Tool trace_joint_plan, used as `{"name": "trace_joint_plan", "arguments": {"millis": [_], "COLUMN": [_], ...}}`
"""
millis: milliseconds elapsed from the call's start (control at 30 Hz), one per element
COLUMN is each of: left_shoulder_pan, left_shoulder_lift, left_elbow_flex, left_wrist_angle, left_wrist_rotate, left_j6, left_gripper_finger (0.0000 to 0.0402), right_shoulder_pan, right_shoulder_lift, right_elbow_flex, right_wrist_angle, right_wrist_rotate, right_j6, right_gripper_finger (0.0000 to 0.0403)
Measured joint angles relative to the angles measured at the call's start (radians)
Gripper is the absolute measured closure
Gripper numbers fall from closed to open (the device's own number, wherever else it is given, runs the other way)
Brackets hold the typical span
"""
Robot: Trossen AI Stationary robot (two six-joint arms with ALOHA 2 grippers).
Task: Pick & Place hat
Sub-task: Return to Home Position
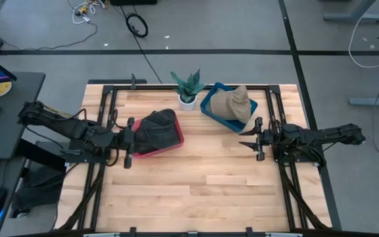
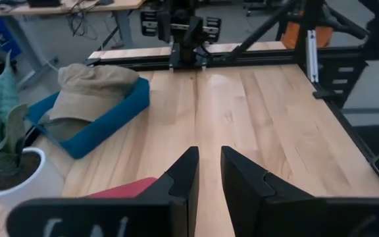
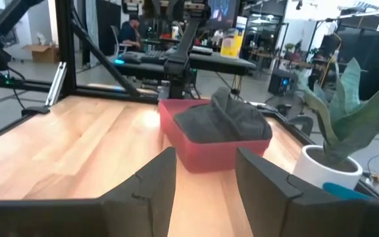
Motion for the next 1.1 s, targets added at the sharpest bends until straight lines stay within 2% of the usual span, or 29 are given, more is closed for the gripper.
{"name": "trace_joint_plan", "arguments": {"millis": [200, 367, 467, 567, 700, 800, 867, 1033, 1100], "left_shoulder_pan": [-0.042, -0.049, -0.047, -0.035, 0.050, 0.164, 0.251, 0.404, 0.432], "left_shoulder_lift": [-0.004, 0.000, 0.020, 0.051, 0.063, 0.042, 0.009, -0.096, -0.150], "left_elbow_flex": [-0.001, -0.001, -0.001, -0.002, -0.120, -0.228, -0.267, -0.336, -0.360], "left_wrist_angle": [0.000, 0.052, 0.138, 0.130, 0.278, 0.368, 0.372, 0.370, 0.364], "left_wrist_rotate": [-0.018, 0.115, 0.141, 0.160, 0.166, 0.202, 0.265, 0.527, 0.560], "left_j6": [0.026, 0.065, 0.087, 0.096, 0.104, 0.092, 0.057, 0.042, 0.046], "left_gripper_finger": [0.0335, 0.0335, 0.0335, 0.0335, 0.0335, 0.0335, 0.0335, 0.0335, 0.0335], "right_shoulder_pan": [0.000, 0.000, 0.000, 0.000, 0.000, 0.000, 0.000, 0.000, 0.000], "right_shoulder_lift": [-0.062, -0.080, -0.080, -0.080, -0.080, -0.080, -0.080, -0.080, -0.079], "right_elbow_flex": [0.000, 0.000, 0.000, 0.000, 0.000, 0.000, 0.000, 0.000, 0.000], "right_wrist_angle": [-0.089, -0.106, -0.100, -0.088, -0.088, -0.088, -0.089, -0.092, -0.095], "right_wrist_rotate": [0.000, 0.002, 0.002, 0.002, 0.002, 0.002, 0.002, 0.003, 0.003], "right_j6": [0.000, 0.000, -0.004, -0.004, -0.004, -0.004, -0.004, -0.025, -0.025], "right_gripper_finger": [0.0243, 0.0243, 0.0243, 0.0243, 0.0243, 0.0243, 0.0243, 0.0243, 0.0243]}}
